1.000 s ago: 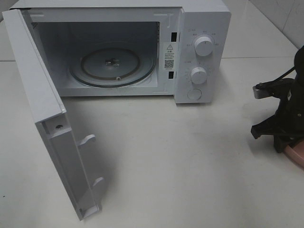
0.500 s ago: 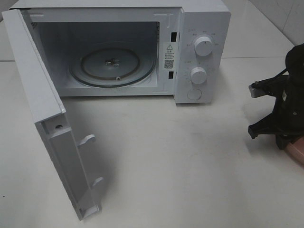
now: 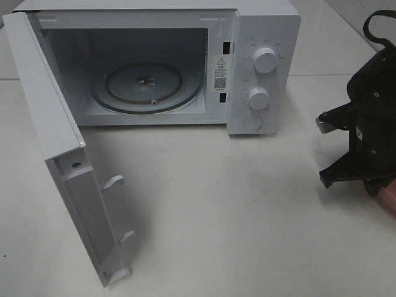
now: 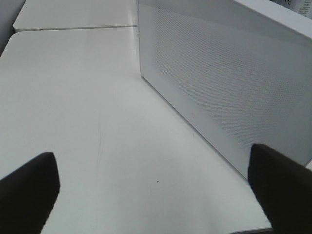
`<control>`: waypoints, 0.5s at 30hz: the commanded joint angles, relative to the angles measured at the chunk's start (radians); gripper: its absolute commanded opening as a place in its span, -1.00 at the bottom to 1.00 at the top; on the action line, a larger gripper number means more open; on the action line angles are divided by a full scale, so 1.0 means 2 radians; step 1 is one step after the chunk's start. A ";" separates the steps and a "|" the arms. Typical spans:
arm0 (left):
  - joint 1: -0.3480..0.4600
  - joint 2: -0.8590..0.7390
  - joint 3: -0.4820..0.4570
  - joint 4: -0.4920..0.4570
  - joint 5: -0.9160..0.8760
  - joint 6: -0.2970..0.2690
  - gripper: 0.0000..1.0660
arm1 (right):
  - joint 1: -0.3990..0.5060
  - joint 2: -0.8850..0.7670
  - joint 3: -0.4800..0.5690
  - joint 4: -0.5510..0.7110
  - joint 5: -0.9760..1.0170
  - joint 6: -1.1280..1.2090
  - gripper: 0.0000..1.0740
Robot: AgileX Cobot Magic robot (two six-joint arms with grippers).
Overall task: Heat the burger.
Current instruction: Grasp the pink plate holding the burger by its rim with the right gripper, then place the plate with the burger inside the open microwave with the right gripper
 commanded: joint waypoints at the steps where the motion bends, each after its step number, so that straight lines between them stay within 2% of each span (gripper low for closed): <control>1: -0.001 -0.009 0.002 -0.001 -0.002 -0.002 0.88 | 0.013 -0.012 0.002 -0.037 0.030 0.021 -1.00; 4: -0.001 -0.009 0.002 -0.001 -0.002 -0.002 0.88 | 0.028 -0.022 0.002 -0.061 0.046 0.038 -1.00; 15: -0.001 -0.009 0.002 -0.001 -0.002 -0.002 0.88 | 0.067 -0.049 0.002 -0.080 0.087 0.045 -1.00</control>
